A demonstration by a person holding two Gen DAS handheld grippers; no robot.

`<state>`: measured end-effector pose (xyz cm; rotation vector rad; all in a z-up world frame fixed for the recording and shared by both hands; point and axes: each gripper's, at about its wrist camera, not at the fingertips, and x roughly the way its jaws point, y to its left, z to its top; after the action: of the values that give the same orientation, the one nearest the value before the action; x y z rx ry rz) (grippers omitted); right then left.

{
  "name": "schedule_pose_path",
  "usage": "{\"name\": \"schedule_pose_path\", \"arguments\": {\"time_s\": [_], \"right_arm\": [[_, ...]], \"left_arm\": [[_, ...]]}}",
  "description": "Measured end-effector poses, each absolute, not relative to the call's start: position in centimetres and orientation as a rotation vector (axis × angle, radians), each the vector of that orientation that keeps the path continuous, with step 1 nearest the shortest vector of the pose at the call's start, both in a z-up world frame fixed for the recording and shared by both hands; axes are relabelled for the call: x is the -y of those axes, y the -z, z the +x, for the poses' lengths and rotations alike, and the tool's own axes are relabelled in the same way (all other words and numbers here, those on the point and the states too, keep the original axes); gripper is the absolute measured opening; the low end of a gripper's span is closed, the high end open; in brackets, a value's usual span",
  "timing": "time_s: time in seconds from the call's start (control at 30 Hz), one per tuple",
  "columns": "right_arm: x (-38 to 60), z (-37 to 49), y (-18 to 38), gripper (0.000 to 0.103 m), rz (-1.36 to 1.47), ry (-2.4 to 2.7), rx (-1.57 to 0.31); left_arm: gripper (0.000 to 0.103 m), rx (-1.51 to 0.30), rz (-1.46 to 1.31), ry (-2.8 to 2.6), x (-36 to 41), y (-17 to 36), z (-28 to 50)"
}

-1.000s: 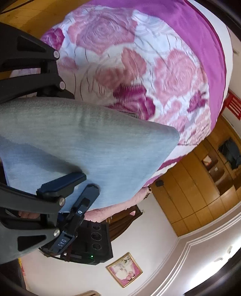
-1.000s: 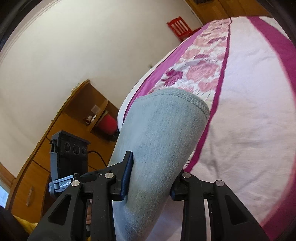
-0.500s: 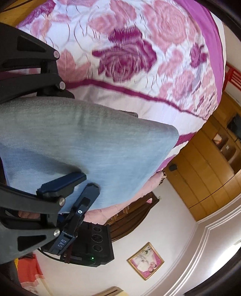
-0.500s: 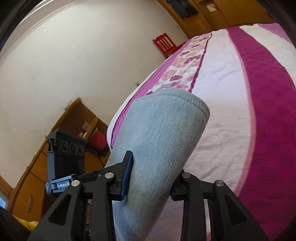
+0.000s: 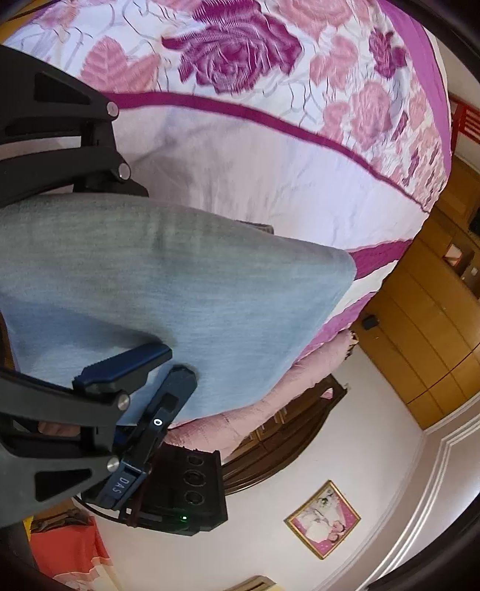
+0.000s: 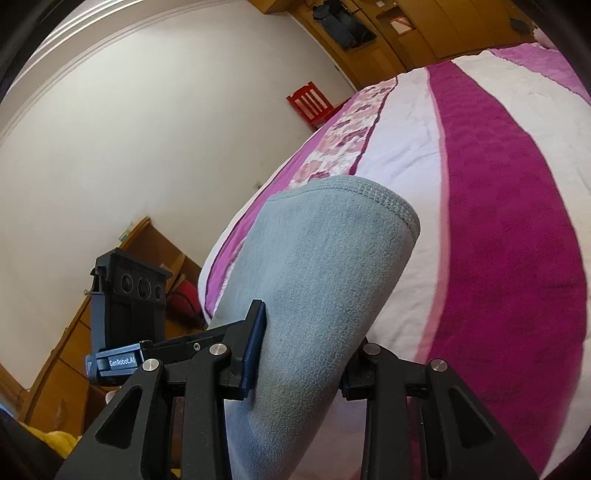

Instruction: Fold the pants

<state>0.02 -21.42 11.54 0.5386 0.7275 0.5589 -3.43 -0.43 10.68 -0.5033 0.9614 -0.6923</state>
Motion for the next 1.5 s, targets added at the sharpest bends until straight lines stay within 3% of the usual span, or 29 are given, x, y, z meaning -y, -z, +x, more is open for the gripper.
{"name": "schedule_pose_path", "arguments": {"time_s": [0.7,1.0,1.13,1.5], "right_arm": [[31.9,7.0,-10.2,0.034,0.483,-0.552,-0.761],[32.8,11.3,-4.8,0.034,0.428,-0.470,-0.896],[33.7,12.0,-2.3,0.039,0.459,-0.417,-0.939],[34.5,10.2,-4.2,0.043,0.454,-0.289,-0.992]], "left_arm": [[0.066,-0.995,-0.407,0.777,12.8,-9.4,5.0],[0.063,-1.028,-0.329,0.718,15.1,-6.5,8.9],[0.060,-1.041,-0.256,0.653,15.4,-4.3,10.2],[0.060,-0.993,-0.144,0.601,14.6,-4.5,8.2]]}}
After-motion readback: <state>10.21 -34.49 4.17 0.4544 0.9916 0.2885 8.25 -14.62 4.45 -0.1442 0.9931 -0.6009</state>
